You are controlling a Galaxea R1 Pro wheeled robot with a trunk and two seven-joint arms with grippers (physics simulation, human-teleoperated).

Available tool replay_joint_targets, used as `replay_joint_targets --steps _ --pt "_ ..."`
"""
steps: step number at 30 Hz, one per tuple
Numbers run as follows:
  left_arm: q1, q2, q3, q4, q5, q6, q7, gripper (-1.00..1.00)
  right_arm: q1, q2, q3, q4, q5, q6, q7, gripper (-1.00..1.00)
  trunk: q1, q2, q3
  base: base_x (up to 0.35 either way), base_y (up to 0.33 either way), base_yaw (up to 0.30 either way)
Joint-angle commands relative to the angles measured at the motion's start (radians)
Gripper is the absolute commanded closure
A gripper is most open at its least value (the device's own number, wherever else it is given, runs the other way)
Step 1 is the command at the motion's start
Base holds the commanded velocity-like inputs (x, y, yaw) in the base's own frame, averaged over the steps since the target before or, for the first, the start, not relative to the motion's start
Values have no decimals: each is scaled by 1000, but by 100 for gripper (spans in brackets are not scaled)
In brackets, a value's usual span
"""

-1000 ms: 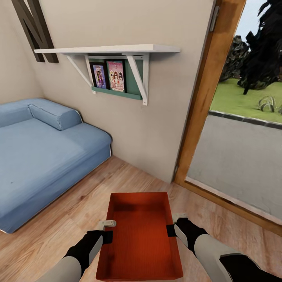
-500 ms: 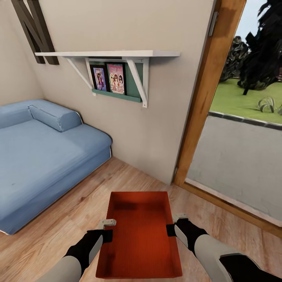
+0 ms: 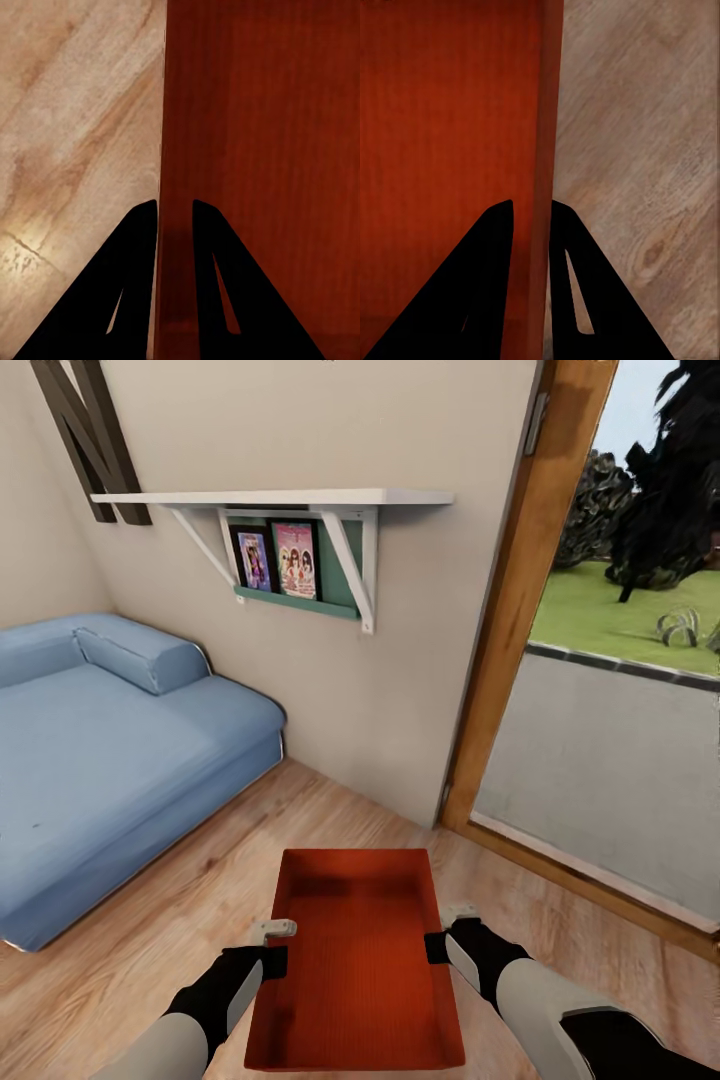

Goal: Move the two storage containers from the living room to the garage. In the garage, place one container on the floor and stack the other container on top of it (either order is fine).

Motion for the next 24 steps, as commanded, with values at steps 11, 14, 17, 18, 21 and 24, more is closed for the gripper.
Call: replay_joint_targets --steps 11,14,17,18,21,24 --pt "0 0 5 1 -1 6 9 100 -1 -12 21 -6 33 5 -15 100 -1 0 -1 -245 -196 3" --pt "0 0 5 1 -1 6 9 100 -1 -12 21 -6 33 5 -15 100 -1 0 -1 -82 -90 106" --pt "0 0 5 1 -1 6 9 100 -1 -12 21 -6 33 4 -15 100 -1 0 -1 -34 -37 207" --pt "0 0 5 1 -1 6 9 100 -1 -12 21 -6 33 4 -15 100 -1 0 -1 -19 -21 242" --pt "0 0 5 1 -1 6 9 100 -1 -12 21 -6 33 4 -15 100 -1 0 -1 -9 -10 266" --pt "-1 0 5 1 -1 6 9 100 -1 -12 21 -6 33 4 -15 100 -1 0 -1 -4 -4 281"
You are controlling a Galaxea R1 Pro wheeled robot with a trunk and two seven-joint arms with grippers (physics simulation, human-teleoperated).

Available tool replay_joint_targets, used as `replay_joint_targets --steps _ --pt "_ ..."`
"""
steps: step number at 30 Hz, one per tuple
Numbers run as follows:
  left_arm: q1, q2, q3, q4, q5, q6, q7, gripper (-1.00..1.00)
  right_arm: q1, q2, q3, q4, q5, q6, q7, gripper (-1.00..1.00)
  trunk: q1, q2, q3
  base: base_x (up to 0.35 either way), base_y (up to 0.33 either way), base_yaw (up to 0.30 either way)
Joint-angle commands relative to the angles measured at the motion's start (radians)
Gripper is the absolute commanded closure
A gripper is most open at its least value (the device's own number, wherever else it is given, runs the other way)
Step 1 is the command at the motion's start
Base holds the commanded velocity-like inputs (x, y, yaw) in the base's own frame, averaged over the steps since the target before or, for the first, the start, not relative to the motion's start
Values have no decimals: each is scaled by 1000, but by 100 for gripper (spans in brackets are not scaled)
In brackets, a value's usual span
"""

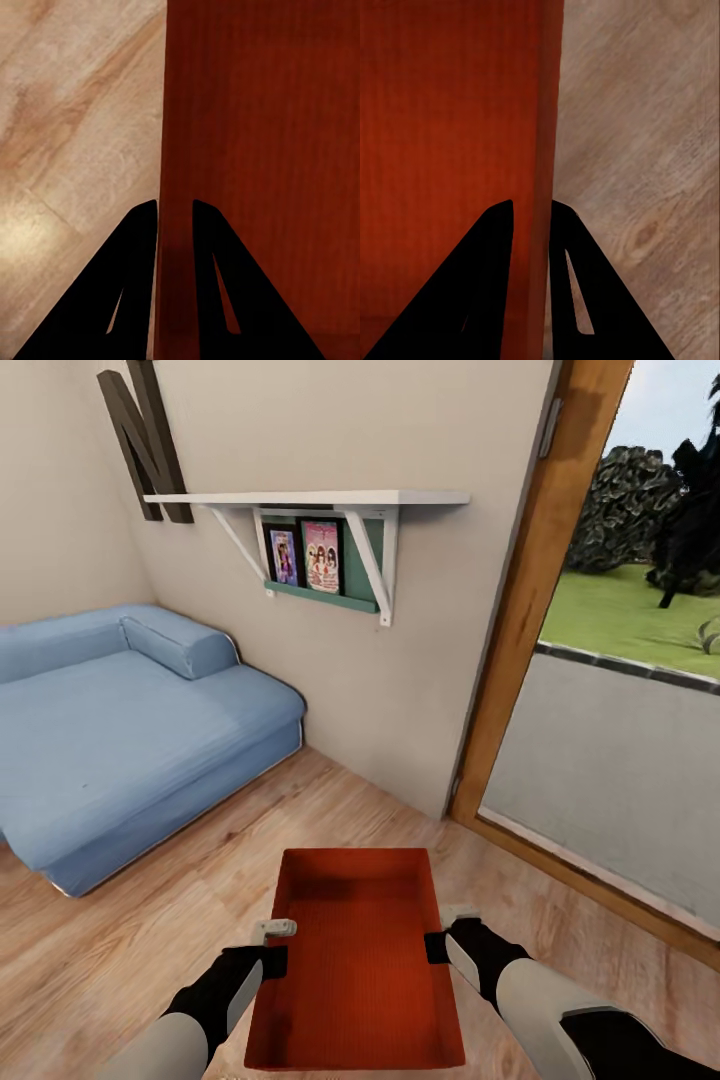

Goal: Move the two storage containers from the living room to the garage. In the garage, place one container on the floor and stack the other container on top of it (either order is fine).

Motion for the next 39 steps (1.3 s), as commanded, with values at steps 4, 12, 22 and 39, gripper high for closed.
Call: replay_joint_targets --steps 4,12,22,39 --pt "1 0 5 2 -1 7 8 100 0 -12 21 -6 33 7 -15 100 0 0 -1 -1 -1 287" --pt "0 0 5 2 -1 7 8 100 0 -12 21 -6 33 7 -15 100 0 0 -1 -11 -12 198" --pt "0 0 4 2 -1 7 8 100 0 -12 21 -6 33 7 -15 100 0 0 -1 -195 -198 17" --pt "0 0 4 2 -1 7 8 100 0 -12 21 -6 33 7 -15 100 0 0 -1 -237 -248 0"
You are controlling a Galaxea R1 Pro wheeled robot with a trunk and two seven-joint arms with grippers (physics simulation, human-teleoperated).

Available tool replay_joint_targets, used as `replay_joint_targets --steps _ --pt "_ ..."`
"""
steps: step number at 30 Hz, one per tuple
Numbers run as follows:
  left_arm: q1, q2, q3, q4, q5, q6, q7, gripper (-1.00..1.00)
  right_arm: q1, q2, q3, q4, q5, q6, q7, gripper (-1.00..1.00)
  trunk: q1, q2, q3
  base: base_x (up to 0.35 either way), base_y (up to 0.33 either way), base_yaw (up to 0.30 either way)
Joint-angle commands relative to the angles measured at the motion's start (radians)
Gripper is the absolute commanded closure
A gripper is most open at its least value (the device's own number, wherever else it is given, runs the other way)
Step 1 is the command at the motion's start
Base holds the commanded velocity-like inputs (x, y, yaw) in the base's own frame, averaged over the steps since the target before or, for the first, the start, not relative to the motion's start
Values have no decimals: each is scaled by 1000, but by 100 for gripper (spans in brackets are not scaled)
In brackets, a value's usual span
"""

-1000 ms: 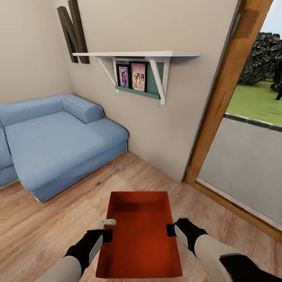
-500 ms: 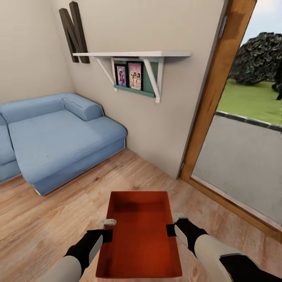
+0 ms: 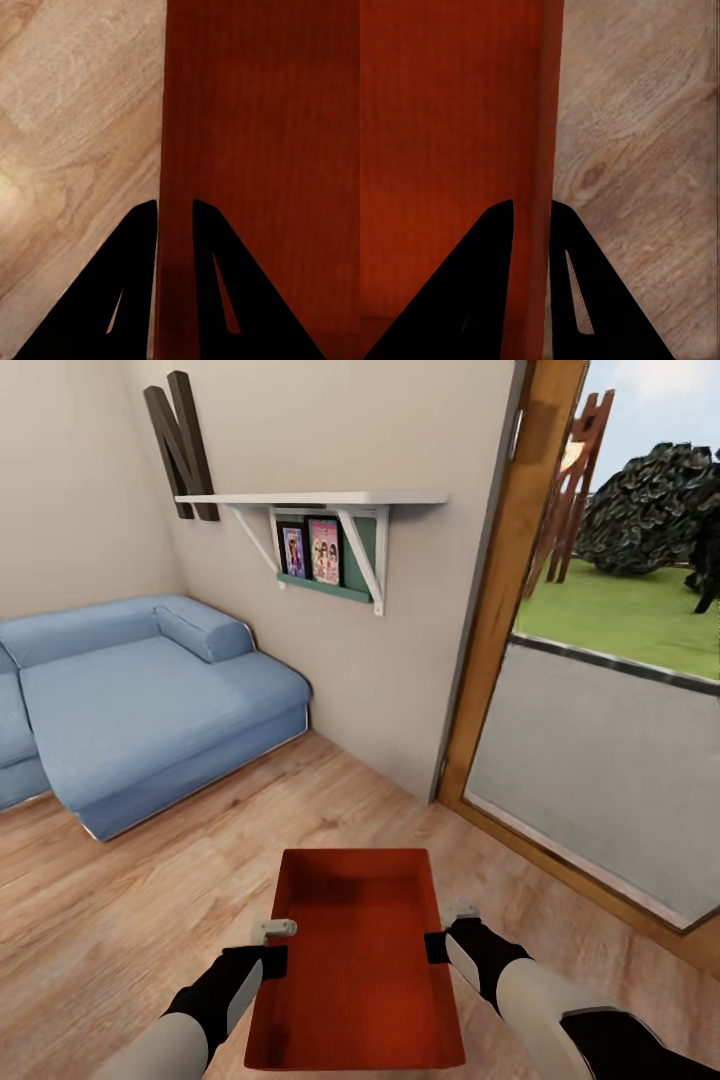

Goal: Move the two storage containers from the living room to the garage. In the garage, place one container on the floor and stack the other container on top of it (either order is fine).

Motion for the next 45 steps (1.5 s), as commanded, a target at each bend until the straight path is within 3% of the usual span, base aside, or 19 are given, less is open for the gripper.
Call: replay_joint_targets --steps 1,17,31,45 --pt "0 0 4 1 0 7 9 100 -1 -11 21 -6 33 6 -15 100 -1 0 -1 -211 -261 0" --pt "0 0 4 1 0 7 9 100 -1 -12 22 -6 33 6 -15 100 -1 0 -1 -44 -82 184" --pt "0 0 3 1 0 6 9 100 -1 -12 21 -6 33 6 -15 100 -1 0 -1 -219 -224 34" --pt "0 -1 3 1 0 6 9 100 -1 -12 22 -6 33 6 -15 100 -1 0 -1 -47 -75 243"
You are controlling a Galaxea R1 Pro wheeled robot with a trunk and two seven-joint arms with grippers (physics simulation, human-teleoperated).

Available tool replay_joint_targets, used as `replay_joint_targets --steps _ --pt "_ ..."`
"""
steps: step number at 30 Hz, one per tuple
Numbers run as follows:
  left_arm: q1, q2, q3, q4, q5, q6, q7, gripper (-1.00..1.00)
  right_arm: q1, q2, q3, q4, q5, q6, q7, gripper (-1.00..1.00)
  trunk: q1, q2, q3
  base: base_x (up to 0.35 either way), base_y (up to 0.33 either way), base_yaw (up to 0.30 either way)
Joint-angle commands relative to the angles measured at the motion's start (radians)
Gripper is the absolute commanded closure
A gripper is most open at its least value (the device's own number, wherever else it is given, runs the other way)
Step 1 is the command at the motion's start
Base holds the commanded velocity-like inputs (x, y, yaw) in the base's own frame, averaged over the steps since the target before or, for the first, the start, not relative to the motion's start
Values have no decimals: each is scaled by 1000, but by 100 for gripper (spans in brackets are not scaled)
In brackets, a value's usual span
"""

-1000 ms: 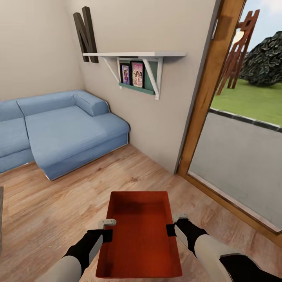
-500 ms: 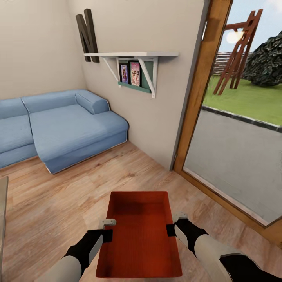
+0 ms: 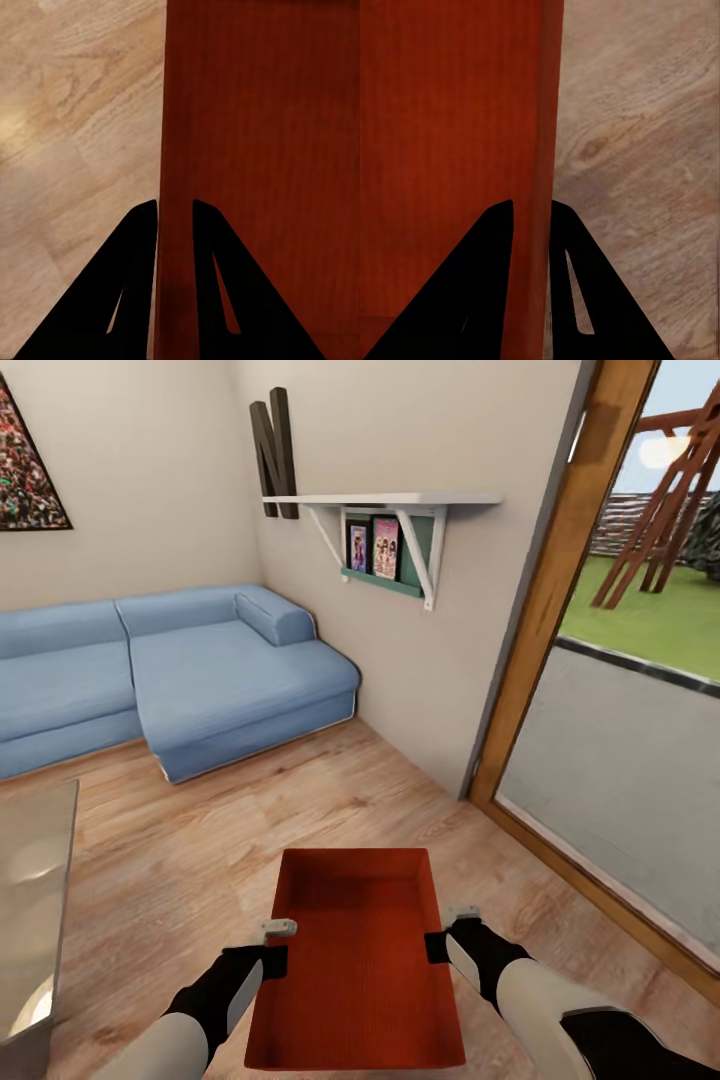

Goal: Move the two storage containers from the living room to the garage. In the garage, place one container on the floor and stack the other container on top of it (either order is fine).

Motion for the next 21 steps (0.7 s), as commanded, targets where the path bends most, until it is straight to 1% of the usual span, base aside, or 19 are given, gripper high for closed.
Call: replay_joint_targets --steps 1,14,17,21 --pt "0 0 2 2 1 7 9 100 0 -11 22 -6 32 8 -17 100 0 0 -1 -71 -252 90" --pt "0 -2 2 1 1 7 9 100 0 -11 22 -6 32 8 -17 100 0 0 -1 -96 -310 23" --pt "0 -2 2 1 1 7 9 100 0 -11 22 -6 32 8 -17 100 0 0 -1 -56 -197 138" --pt "0 -2 2 1 1 7 9 100 0 -11 22 -6 32 8 -17 100 0 0 -1 -19 -68 238"
